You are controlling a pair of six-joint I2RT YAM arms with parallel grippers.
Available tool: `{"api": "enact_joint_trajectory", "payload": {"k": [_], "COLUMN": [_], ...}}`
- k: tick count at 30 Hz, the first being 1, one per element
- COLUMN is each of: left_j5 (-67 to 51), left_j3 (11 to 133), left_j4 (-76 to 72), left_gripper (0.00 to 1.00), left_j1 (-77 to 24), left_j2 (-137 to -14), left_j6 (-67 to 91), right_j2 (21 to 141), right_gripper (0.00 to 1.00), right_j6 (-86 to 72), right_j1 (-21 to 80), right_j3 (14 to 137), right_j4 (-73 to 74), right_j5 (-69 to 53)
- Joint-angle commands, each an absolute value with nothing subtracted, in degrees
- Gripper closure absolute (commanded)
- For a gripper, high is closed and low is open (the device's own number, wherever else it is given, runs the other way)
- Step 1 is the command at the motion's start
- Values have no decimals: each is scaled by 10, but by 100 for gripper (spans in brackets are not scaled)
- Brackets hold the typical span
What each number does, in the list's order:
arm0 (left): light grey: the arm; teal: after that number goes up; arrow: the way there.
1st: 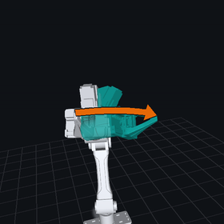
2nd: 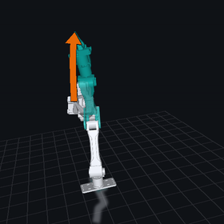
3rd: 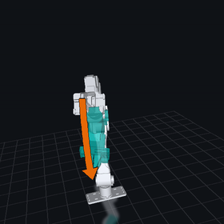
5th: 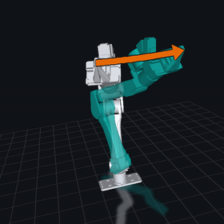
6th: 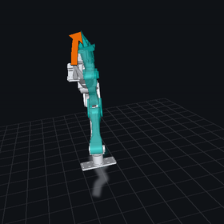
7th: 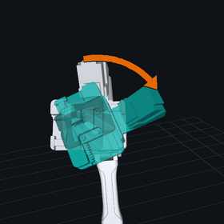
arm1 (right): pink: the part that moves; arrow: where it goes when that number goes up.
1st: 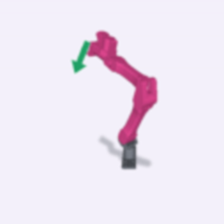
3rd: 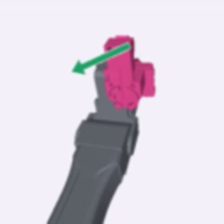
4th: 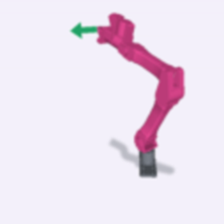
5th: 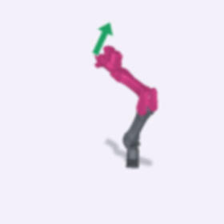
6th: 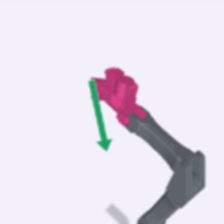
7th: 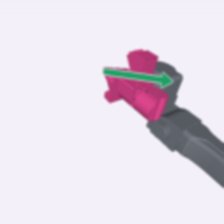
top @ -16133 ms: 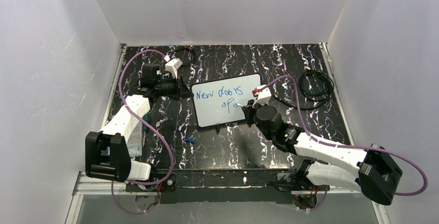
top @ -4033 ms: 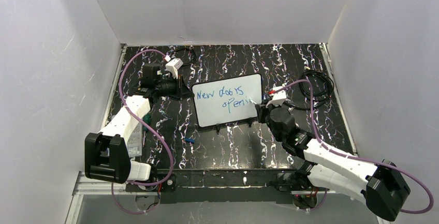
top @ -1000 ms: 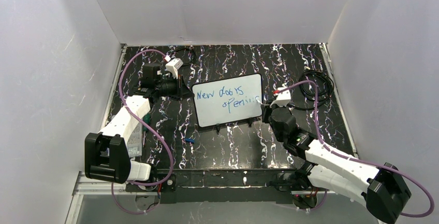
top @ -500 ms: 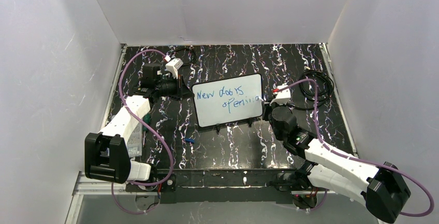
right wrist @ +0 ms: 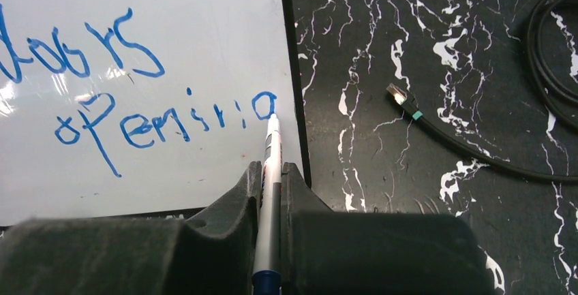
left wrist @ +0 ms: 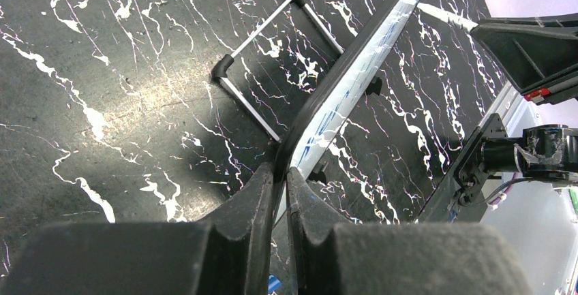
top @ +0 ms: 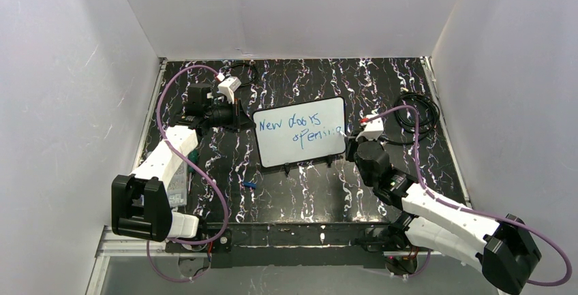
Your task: Write a sentence on the whiteboard
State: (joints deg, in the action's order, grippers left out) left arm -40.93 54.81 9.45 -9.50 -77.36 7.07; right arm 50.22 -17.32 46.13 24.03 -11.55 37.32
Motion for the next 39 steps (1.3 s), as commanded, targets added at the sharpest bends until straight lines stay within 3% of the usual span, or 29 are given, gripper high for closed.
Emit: {"api": "enact_joint_trajectory", "payload": {"k": [1, 20, 33, 39], "left_j5": [-426, -425, -425, -425], "left_j3": [548, 548, 548, 548], "left_j4": [96, 96, 95, 95], "left_gripper": [100, 100, 100, 100], "left_j1": [-97, -98, -98, -98], "left_j2": [-751, -751, -751, -751], "left_j6": [69, 69, 69, 69], "right_j2": [494, 525, 457, 482], "right_gripper": [99, 99, 99, 99], "right_j6": [-198, -232, -227, -202], "right_j1": [460, 460, 460, 460], "right_j3": [231, 221, 218, 233], "right_j4": [-104, -98, -168, -186], "right_j5": [374, 337, 316, 328]}}
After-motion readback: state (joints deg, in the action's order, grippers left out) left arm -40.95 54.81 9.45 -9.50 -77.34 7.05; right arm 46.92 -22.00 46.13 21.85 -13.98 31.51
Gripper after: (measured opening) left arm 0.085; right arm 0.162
